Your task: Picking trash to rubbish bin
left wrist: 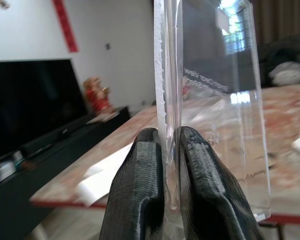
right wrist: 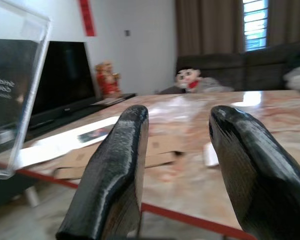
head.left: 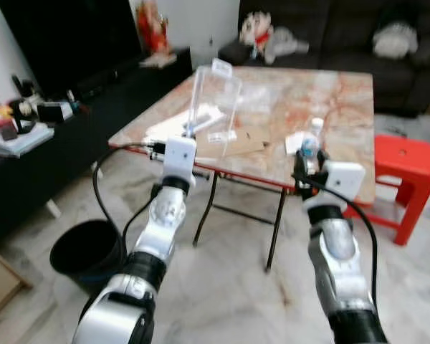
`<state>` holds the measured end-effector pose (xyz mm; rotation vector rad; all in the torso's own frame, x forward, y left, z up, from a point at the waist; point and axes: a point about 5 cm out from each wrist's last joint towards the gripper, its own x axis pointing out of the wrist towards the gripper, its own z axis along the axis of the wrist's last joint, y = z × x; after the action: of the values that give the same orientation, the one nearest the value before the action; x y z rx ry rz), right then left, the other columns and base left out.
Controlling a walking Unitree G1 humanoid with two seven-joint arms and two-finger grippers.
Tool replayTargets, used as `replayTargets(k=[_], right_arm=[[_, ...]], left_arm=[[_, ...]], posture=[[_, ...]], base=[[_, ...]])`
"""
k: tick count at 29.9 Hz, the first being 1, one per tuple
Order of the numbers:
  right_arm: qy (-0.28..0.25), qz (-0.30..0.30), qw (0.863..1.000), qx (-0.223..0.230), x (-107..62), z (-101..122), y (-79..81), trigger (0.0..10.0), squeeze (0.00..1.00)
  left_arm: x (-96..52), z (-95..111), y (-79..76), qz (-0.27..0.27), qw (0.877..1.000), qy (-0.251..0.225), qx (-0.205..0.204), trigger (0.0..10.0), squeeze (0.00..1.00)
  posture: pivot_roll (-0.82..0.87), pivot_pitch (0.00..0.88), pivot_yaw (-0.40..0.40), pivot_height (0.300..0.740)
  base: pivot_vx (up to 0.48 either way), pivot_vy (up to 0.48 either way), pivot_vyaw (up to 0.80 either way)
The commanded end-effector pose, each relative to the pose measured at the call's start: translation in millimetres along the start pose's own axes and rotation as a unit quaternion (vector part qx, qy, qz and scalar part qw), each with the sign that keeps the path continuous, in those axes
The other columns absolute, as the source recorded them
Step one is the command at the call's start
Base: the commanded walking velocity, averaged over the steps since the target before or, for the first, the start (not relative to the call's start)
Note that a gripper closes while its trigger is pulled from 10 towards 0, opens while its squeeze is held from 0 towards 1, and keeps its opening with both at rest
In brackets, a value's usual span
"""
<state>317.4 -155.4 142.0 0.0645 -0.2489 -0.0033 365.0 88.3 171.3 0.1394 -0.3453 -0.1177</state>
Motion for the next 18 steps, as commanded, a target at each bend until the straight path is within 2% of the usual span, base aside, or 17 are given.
replayTargets(k=[1, 18], right_arm=[[-0.002, 0.004, 1.0, 0.001, 2.8, 1.7, 3.9, 10.0, 0.0], [0.002, 0.008, 1.0, 0.004, 2.7, -0.7, 7.1, 10.0, 0.0]], left_arm=[[2.6, 1.9, 5.6, 0.011, 1.0, 0.001, 0.004, 10.0, 0.0], [2.0, -0.5, 8.3, 0.018, 1.0, 0.01, -0.001, 10.0, 0.0]], posture=[[0.09, 0.0, 0.071, 0.74], [0.1, 0.018, 0.071, 0.74]], base=[[0.0, 0.0, 0.68], [0.0, 0.0, 0.68]])
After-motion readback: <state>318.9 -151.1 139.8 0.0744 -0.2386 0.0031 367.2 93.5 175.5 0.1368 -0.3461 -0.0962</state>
